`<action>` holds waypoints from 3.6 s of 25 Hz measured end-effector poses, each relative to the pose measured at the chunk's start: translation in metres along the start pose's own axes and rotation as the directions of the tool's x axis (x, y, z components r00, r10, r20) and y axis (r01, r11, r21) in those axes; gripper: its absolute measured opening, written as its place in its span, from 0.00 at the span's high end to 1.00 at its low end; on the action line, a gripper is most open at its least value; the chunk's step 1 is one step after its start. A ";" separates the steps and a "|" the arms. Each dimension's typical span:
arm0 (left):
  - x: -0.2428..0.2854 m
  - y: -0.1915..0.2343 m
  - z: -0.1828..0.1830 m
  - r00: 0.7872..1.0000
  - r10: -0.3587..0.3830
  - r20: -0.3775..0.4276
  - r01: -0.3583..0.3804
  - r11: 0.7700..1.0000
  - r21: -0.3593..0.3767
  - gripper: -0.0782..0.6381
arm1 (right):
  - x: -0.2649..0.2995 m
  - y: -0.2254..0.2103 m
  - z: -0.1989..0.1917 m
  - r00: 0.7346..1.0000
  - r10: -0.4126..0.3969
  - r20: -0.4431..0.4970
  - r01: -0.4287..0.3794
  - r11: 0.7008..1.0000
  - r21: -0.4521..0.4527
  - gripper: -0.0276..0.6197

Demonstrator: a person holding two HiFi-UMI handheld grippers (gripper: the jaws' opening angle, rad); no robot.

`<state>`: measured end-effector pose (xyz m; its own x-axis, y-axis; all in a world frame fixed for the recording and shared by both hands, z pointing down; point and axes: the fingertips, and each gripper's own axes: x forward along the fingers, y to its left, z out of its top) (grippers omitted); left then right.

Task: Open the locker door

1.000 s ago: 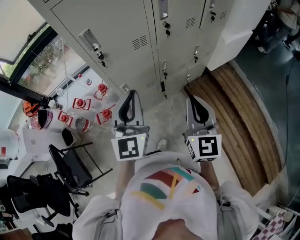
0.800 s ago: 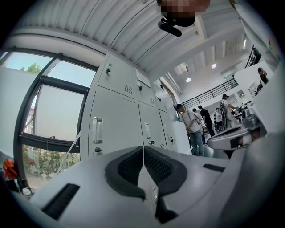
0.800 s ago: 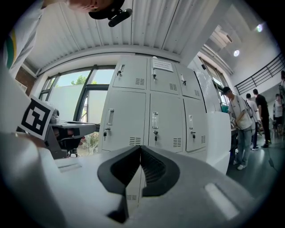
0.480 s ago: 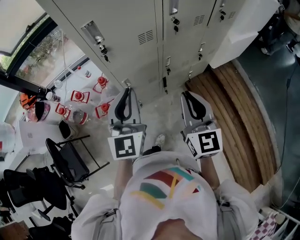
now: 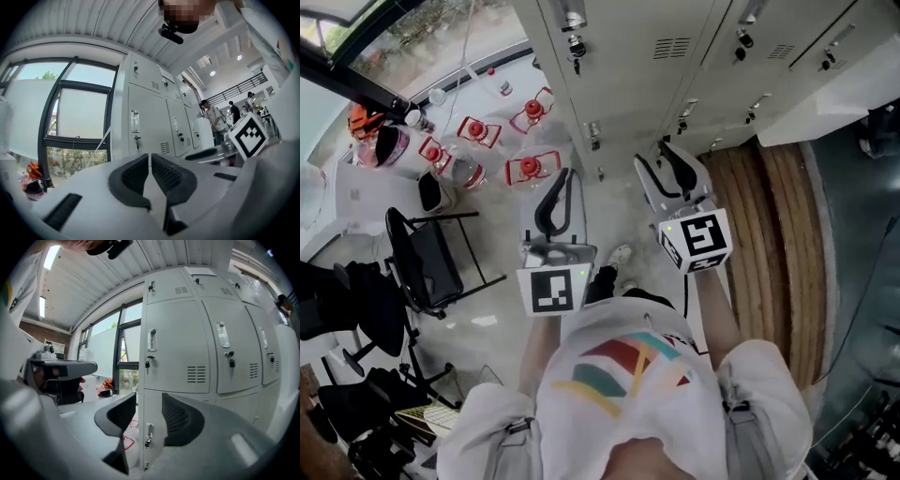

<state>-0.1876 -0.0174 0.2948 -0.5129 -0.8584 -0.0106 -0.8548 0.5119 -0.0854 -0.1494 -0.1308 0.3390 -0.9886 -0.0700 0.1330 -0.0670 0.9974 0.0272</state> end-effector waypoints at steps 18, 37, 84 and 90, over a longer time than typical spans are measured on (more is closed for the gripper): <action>-0.038 0.053 -0.090 0.967 0.150 -0.207 -0.167 0.984 -0.064 0.87 | 0.203 0.027 -0.205 0.923 0.155 -0.351 -0.142 0.988 0.063 0.67; -0.038 0.077 -0.113 0.949 0.171 -0.263 -0.191 0.980 -0.049 0.87 | 0.235 0.025 -0.239 0.901 0.115 -0.418 -0.102 0.993 0.053 0.81; 0.074 -0.009 -0.185 0.901 -0.274 -0.336 0.173 0.937 -0.302 0.66 | 0.066 0.006 -0.263 0.861 -0.004 -0.508 0.064 0.993 0.101 0.95; 0.086 -0.029 -0.190 0.869 -0.356 -0.343 0.275 0.925 -0.263 0.67 | 0.046 -0.002 -0.268 0.849 -0.030 -0.528 0.100 0.989 0.105 0.95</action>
<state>-0.2221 -0.0990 0.4856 -0.1685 -0.9166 0.3626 -0.9523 0.2463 0.1800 -0.1583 -0.1409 0.6109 -0.7659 -0.0987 0.6353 -0.1793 0.9817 -0.0637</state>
